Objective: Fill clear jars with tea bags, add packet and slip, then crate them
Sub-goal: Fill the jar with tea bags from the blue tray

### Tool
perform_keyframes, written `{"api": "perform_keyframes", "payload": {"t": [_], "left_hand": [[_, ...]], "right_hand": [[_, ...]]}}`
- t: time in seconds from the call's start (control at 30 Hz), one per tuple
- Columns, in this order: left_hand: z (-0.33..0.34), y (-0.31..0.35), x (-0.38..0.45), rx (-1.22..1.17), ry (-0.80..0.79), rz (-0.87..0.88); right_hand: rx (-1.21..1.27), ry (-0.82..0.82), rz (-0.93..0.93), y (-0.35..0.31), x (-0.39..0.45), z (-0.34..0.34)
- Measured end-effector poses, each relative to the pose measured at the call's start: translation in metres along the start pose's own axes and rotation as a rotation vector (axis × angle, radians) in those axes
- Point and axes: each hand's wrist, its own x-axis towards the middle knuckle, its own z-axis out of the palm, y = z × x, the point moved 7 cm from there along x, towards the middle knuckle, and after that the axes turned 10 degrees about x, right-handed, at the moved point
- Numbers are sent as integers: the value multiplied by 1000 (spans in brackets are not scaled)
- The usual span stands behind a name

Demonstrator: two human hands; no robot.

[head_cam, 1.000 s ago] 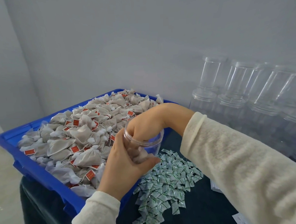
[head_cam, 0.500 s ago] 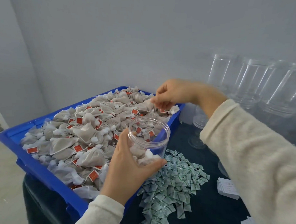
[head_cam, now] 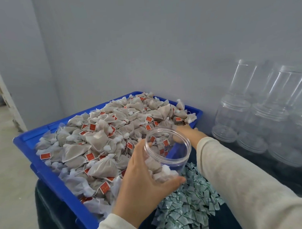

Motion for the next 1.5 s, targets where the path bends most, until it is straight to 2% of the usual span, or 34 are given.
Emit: {"api": "perform_keyframes", "payload": {"t": [0.13,0.33,0.43,0.63,0.87,1.07,1.33,1.5], "left_hand": [[0,1,0,8,8,18],[0,-2,1,11,14,13],[-1,0,1,24,25,21],[-1,2,1,-1,8,17],[1,2,1,5,1,25],[2,-1,1,-10,-10,2],[2,-1,2,5,-7,1],[5,-6,1,-43,-27,-24]], "right_hand": [[26,-25,50,4,3,2],[-65,4,-9,-5,-3,-4],[-34,12,-7,-6,-2,-5],[106,151,-5,-3,2,-11],[415,327,-345,-6,-24,-40],[518,398,-477,-19,-59,-79],[755,320,-696,-51,-143,-140],[743,272,-796,-60,-199,-157]]}}
